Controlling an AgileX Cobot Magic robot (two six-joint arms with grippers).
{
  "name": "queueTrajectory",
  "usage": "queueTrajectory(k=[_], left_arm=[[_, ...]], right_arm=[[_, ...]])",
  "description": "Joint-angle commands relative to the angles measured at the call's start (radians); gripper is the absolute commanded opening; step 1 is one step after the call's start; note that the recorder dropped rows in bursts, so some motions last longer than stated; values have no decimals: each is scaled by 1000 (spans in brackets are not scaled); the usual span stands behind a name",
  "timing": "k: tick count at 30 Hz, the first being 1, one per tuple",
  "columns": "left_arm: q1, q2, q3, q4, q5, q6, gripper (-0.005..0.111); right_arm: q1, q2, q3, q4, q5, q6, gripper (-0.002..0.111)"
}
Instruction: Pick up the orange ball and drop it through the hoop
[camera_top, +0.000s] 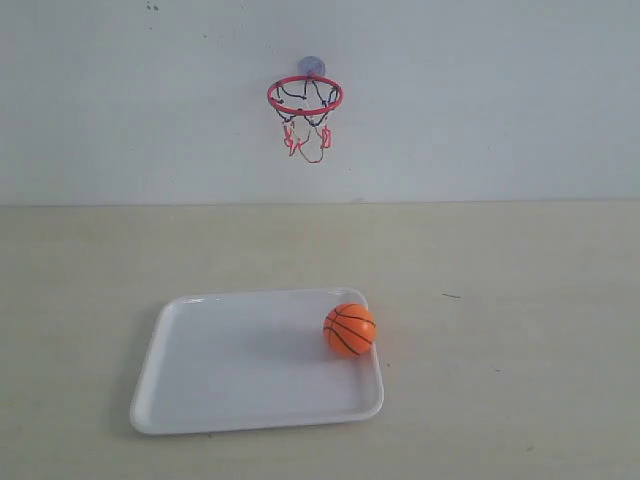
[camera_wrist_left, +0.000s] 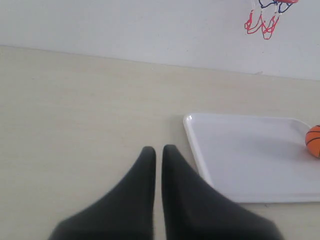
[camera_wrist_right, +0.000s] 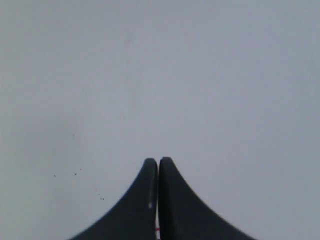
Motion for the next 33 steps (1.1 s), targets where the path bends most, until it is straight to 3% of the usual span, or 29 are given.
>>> queueTrajectory(k=[1, 2, 4, 7, 10, 14, 16, 21, 23, 33], left_arm=[[1, -2, -3, -2, -11, -2, 4], [1, -2, -3, -2, -11, -2, 4], [1, -2, -3, -2, -11, -2, 4], [1, -2, -3, -2, -11, -2, 4], [1, -2, -3, -2, -11, -2, 4], [1, -2, -3, -2, -11, -2, 4], [1, -2, -3, -2, -11, -2, 4], [1, -2, -3, -2, -11, -2, 4], [1, -2, -3, -2, -11, -2, 4], [1, -2, -3, -2, -11, -2, 4]], right_arm=[[-6, 188, -219, 0, 445, -68, 0], [-6, 319, -313, 0, 691, -68, 0], [-6, 496, -403, 0, 978, -68, 0], [-6, 667, -449, 3, 1135, -62, 0], [-6, 794, -449, 81, 1097, -101, 0], [22, 974, -453, 396, 924, -539, 0], [47, 1087, -492, 457, 844, -597, 4], [80, 1390, -666, 461, 753, -604, 53], [80, 1473, -736, 465, 770, -604, 61], [80, 1832, -1075, 592, 905, -579, 63]])
